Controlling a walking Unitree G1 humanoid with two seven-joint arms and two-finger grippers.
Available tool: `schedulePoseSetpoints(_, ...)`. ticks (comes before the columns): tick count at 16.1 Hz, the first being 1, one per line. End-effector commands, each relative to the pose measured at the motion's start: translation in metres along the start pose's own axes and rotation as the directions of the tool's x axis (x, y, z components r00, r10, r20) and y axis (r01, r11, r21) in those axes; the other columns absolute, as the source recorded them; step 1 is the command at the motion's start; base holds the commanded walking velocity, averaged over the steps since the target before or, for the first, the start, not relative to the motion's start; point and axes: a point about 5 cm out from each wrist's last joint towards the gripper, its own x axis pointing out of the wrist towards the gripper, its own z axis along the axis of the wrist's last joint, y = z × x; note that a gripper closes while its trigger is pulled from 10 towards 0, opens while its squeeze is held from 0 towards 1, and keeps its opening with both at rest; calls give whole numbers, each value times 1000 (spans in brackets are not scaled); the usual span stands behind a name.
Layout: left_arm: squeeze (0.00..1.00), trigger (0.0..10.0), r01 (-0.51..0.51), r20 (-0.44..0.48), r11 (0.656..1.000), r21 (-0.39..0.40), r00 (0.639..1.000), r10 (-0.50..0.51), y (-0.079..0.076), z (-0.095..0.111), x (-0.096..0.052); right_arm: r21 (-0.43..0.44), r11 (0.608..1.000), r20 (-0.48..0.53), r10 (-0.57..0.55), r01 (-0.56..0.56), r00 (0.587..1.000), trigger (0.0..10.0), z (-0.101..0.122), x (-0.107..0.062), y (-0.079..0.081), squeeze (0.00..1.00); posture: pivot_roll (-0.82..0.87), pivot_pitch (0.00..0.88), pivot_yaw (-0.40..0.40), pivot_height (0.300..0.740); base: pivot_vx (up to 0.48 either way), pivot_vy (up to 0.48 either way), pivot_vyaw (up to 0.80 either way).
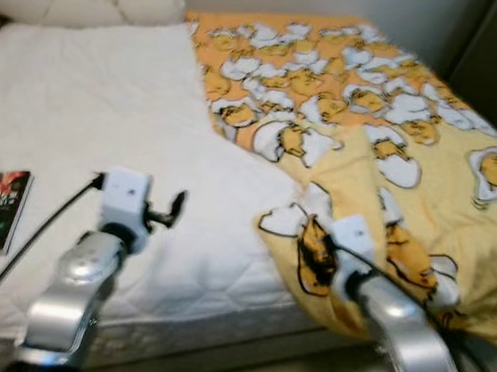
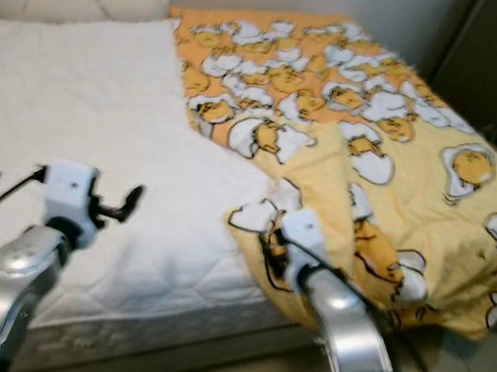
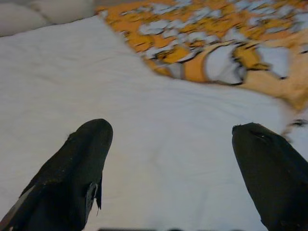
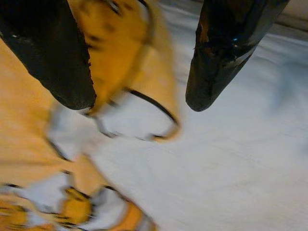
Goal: Clean up the room
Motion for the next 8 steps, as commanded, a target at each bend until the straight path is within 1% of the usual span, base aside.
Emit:
schedulePoseSetpoints(1,1000,10000,16,11,1000,5,1000,-16,-5,4,-1,-14,999,4,-32,32,999,10000,0,-4,-6,0,36,0,22,740,289,0,800)
schedulePoseSetpoints(2,1000,10000,17,11,1000,5,1000,-17,-5,4,-1,-9,999,4,-34,34,999,10000,0,-4,-6,0,36,0,22,740,289,0,800)
schedulePoseSetpoints(3,1000,10000,22,10,1000,8,1000,-22,-5,4,-4,22,998,-1,-55,55,999,10000,-4,-6,-7,0,38,0,23,740,289,0,0)
schedulePoseSetpoints(8,1000,10000,37,-4,999,10,999,-37,-9,0,-10,2,997,-31,-79,79,996,10000,-12,-12,-9,0,47,0,17,740,287,0,0)
